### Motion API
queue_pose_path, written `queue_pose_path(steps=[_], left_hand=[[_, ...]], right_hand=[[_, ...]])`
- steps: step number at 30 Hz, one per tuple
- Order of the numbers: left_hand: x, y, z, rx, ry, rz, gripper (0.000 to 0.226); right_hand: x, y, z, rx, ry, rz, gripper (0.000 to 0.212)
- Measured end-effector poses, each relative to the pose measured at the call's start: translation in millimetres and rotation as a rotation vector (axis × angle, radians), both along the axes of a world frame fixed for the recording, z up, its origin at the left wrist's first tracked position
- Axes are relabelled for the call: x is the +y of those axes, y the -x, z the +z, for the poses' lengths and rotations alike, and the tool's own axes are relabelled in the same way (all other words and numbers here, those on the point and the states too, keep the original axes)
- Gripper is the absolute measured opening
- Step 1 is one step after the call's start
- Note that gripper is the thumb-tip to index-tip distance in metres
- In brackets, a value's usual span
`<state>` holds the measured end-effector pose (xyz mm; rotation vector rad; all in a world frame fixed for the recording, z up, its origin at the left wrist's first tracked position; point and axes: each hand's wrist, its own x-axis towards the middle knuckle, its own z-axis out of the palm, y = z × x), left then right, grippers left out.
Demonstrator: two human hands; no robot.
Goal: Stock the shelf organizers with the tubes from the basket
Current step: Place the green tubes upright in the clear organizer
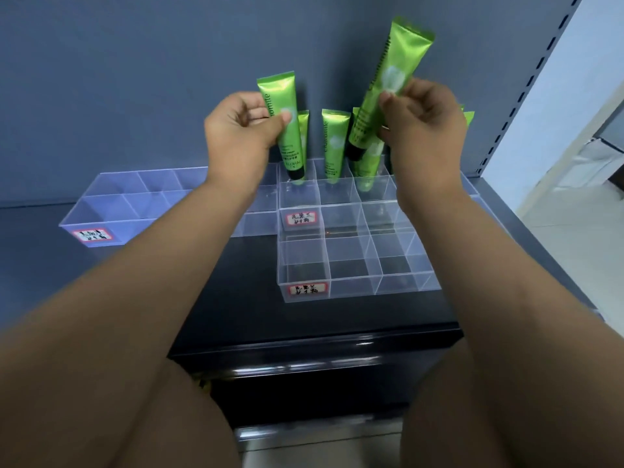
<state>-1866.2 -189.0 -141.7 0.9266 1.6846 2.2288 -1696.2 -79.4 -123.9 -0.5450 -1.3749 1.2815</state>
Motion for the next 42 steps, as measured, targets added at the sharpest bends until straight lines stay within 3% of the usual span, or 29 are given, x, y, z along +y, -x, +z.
queue_pose_path(steps=[9,22,30,37,42], left_hand=[[6.5,11.0,-15.4,0.031,0.030,-0.013,0.028],[18.5,12.9,-16.0,0.136,0.038,-0.040,0.020],[23.3,12.8,-18.2,0.122,0.030,0.060,0.024],[24.7,12.2,-27.6,0.148,0.111,0.042,0.021],[25.0,15.8,-34.2,0.170,0.238,0.066,0.030]], right_hand=[[-6.8,29.7,-16.5,-0.200,-0.220,-0.018,0.020],[1.9,34.7,-28.1,-0.291,-0.246,-0.014,0.019],[2.7,37.8,-31.1,-0.331,-0.242,-0.079,0.019],[-0.9,41.3,-36.2,-0.376,-0.223,-0.145,0.014],[-3.2,41.3,-39.1,-0.394,-0.217,-0.122,0.014]])
